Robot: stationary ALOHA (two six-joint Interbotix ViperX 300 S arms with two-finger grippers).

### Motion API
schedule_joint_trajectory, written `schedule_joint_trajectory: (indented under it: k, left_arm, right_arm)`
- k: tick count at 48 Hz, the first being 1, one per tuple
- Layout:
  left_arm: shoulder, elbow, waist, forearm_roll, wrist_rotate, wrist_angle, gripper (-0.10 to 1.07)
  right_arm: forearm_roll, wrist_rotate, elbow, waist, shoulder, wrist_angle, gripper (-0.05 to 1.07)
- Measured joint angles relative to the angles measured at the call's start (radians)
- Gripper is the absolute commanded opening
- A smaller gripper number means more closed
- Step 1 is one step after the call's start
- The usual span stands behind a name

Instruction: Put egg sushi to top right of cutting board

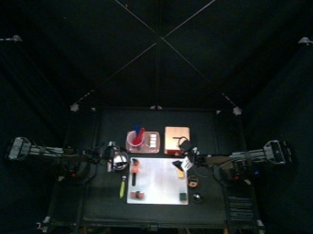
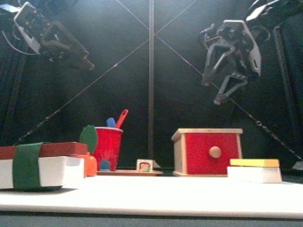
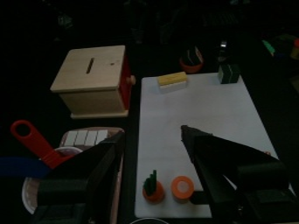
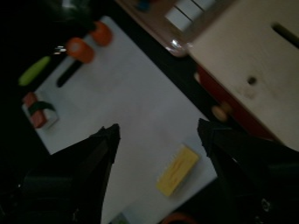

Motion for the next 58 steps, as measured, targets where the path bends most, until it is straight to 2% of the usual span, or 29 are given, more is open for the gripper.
schedule_joint_trajectory:
  k: [4,10,20,33,58]
  left_arm:
    - [0.000,-0.002,0.009,-0.003,-0.003,-0.003,0.89]
    - [0.000,-0.015,0.020,-0.025,-0.006,-0.005,0.89]
    - [0.008,-0.023,0.044,-0.087,-0.003,0.005,0.89]
    - [0.031,-0.023,0.061,-0.155,-0.005,0.005,0.89]
    - [0.032,-0.018,0.063,-0.160,-0.002,0.008,0.89]
  right_arm:
    - [-0.069,-0.021,0.055,-0.017,-0.032,-0.129,1.00]
    - [-0.195,-0.018,0.103,-0.064,-0.064,-0.244,1.00]
    - [-0.313,-0.021,0.109,-0.126,-0.075,-0.273,1.00]
    - [-0.333,-0.023,0.117,-0.135,-0.075,-0.282,1.00]
    - [-0.282,-0.014,0.146,-0.138,-0.072,-0.282,1.00]
